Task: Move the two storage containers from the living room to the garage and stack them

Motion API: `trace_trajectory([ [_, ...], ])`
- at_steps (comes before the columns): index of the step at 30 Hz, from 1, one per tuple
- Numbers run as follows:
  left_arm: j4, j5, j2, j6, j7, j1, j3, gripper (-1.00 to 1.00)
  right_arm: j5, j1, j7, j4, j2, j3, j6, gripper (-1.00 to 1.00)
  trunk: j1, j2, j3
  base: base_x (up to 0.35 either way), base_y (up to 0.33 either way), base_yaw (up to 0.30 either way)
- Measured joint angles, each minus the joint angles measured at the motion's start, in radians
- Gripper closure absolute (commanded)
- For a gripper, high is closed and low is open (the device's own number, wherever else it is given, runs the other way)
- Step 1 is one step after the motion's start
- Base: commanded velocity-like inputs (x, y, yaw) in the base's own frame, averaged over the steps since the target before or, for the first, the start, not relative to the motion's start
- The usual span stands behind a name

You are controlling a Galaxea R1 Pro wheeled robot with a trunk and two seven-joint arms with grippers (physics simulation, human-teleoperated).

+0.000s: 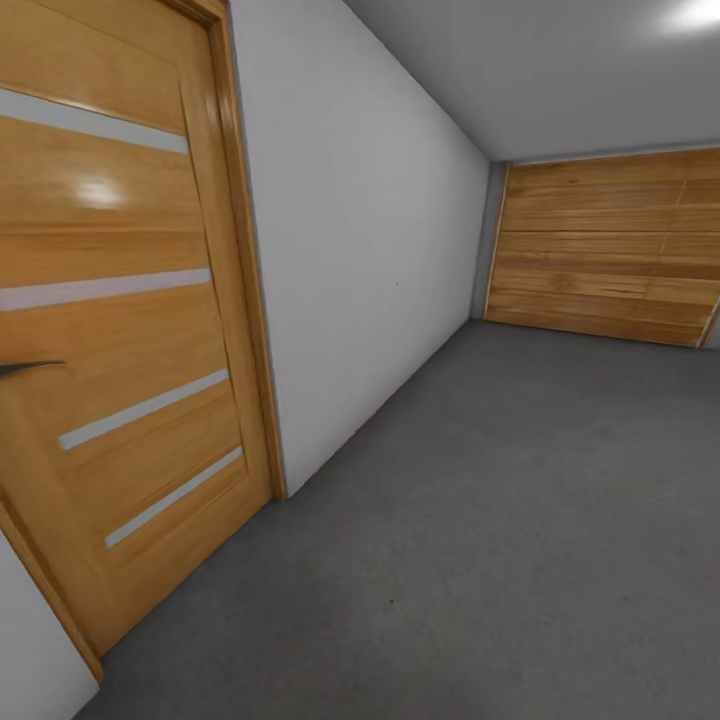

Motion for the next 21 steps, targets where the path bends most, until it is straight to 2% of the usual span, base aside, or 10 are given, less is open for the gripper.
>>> trace_trajectory([
  [18,0.0,0.001,0.0,0.0,0.0,0.0,0.0,-1.0,0.0,0.0,0.0,0.0,0.001,-0.001,0.0,-1.0,0.0,0.0,0.0,0.32,0.0,0.001],
  [21,0.0,0.001,0.0,0.0,0.0,0.0,0.0,-1.0,0.0,0.0,0.0,0.0,0.001,0.0,0.0,-1.0,0.0,0.0,0.0,0.321,0.0,0.13],
])
